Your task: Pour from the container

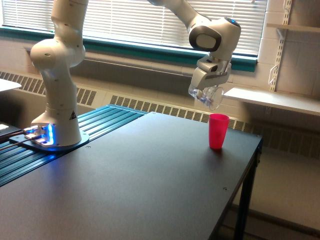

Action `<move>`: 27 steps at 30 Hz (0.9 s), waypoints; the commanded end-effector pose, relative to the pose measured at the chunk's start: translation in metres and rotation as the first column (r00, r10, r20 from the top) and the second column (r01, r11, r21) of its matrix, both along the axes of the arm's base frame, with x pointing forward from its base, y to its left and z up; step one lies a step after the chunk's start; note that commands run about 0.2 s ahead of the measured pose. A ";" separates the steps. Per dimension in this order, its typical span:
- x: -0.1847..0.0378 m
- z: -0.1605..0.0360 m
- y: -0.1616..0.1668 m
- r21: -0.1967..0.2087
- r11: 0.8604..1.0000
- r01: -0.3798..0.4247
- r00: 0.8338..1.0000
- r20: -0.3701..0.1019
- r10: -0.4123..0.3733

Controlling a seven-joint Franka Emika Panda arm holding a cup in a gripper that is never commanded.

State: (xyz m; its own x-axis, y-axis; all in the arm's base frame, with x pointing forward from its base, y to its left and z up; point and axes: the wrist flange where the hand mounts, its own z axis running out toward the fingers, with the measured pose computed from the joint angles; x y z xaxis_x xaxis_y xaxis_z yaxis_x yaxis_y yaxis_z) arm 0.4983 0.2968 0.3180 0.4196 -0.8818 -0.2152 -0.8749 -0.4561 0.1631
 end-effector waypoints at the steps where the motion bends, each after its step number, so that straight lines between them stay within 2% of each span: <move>1: -0.002 -0.005 0.007 0.001 1.000 0.012 0.999 -0.041 -0.012; 8: 0.002 -0.007 0.009 0.004 1.000 0.016 0.998 -0.058 -0.016; 23: 0.011 -0.006 0.012 0.008 1.000 0.024 0.999 -0.047 -0.024; 27: 0.013 -0.006 0.010 -0.007 0.999 0.038 0.998 -0.042 -0.038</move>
State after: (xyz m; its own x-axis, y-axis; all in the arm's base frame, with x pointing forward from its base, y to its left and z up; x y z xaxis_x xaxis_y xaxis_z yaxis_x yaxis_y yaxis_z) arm 0.5098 0.3058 0.3125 0.3965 -0.8866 -0.2380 -0.8750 -0.4434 0.1943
